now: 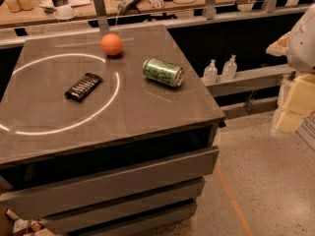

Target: Pick orange

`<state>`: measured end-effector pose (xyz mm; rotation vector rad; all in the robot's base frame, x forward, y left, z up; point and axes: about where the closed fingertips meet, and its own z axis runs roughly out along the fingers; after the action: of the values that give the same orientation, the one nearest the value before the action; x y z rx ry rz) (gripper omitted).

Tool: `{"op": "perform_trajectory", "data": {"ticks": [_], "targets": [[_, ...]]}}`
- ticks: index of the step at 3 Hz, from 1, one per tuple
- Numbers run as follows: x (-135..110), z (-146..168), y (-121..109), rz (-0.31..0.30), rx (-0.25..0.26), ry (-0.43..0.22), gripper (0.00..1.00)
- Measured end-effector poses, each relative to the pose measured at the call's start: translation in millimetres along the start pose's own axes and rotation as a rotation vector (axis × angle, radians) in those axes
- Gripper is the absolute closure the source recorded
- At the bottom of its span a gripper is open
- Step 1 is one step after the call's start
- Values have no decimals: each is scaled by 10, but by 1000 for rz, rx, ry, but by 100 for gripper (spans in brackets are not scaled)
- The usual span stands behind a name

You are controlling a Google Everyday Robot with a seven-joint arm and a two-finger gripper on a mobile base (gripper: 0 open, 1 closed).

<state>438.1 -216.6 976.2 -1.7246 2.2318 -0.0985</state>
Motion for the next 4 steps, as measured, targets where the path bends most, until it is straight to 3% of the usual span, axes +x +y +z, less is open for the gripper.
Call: {"op": "perform_trajectory", "data": {"ticks": [1, 2, 3, 4], "targets": [[0, 0, 0, 0, 0, 0, 0], [-535, -99, -194, 10, 11, -204, 0], [-1243, -225, -530, 41, 38, -470, 0], [-1897, -401, -919, 140, 22, -711, 0]]}}
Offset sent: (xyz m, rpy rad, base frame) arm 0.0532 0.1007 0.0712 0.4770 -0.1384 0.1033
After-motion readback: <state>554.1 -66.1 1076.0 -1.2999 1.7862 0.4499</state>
